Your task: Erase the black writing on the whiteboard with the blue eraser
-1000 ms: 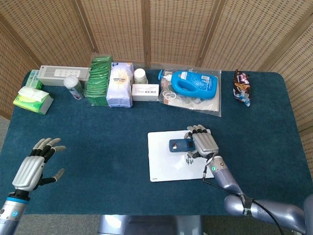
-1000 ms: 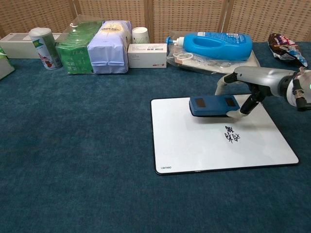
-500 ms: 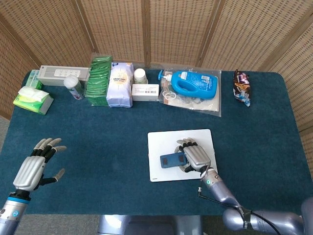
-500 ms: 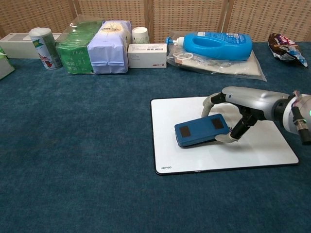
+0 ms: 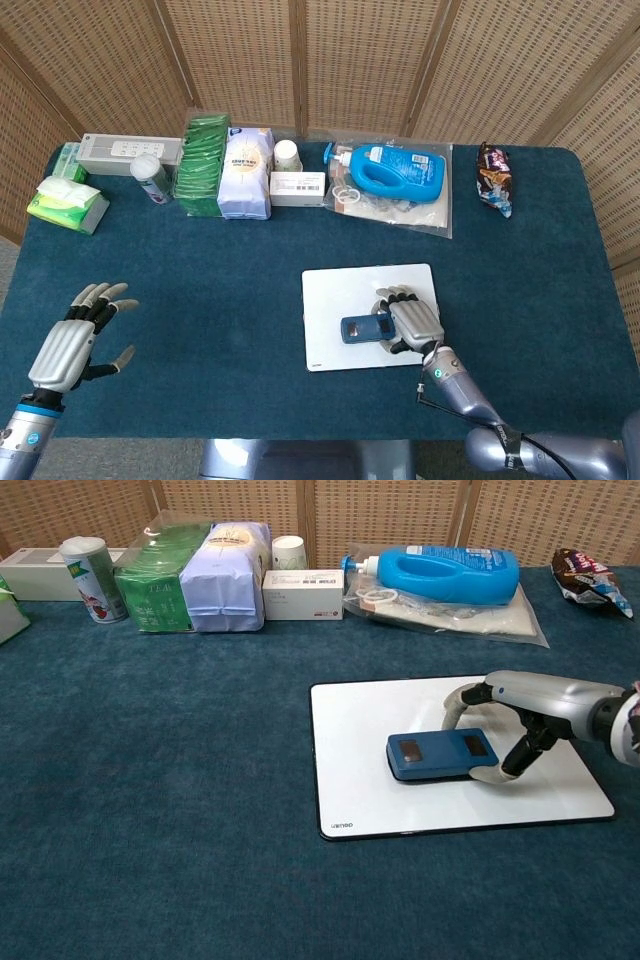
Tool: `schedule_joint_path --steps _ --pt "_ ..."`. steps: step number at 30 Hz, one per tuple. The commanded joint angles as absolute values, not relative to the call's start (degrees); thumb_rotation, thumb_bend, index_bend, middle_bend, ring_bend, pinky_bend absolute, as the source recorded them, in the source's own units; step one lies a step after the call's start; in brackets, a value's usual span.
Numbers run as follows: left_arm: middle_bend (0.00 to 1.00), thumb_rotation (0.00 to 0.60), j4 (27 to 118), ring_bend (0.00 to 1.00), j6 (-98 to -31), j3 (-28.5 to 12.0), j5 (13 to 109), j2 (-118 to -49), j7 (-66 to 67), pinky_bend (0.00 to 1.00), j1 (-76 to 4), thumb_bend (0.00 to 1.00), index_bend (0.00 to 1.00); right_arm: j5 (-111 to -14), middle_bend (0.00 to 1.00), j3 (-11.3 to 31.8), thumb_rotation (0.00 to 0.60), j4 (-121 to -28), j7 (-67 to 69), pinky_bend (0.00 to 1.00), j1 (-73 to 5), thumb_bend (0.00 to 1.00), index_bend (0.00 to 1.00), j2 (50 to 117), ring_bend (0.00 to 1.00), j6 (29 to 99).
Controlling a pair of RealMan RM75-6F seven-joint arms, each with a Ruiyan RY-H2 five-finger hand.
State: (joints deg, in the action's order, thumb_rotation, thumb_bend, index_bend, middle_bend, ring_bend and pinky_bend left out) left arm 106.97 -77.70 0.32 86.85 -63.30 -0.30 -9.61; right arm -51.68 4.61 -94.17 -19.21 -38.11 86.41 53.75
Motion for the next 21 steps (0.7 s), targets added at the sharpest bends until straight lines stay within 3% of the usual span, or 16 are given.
schedule_joint_path --steps 1,21 --pt "0.13 0.6 107.16 0.0 -77.73 0.39 86.87 -63.22 -0.1 0.0 -9.57 0.38 0.24 -51.81 0.13 4.54 0.6 -93.94 -18.48 0.0 -37.73 0.31 0.49 86.01 0.0 53.63" --pt "0.13 0.6 107.62 0.0 -77.24 0.17 86.96 -63.04 -0.15 0.0 -10.12 0.38 0.22 -53.2 0.12 5.19 0.6 -97.59 -16.84 0.0 -34.5 0.31 0.49 79.86 0.0 57.55"
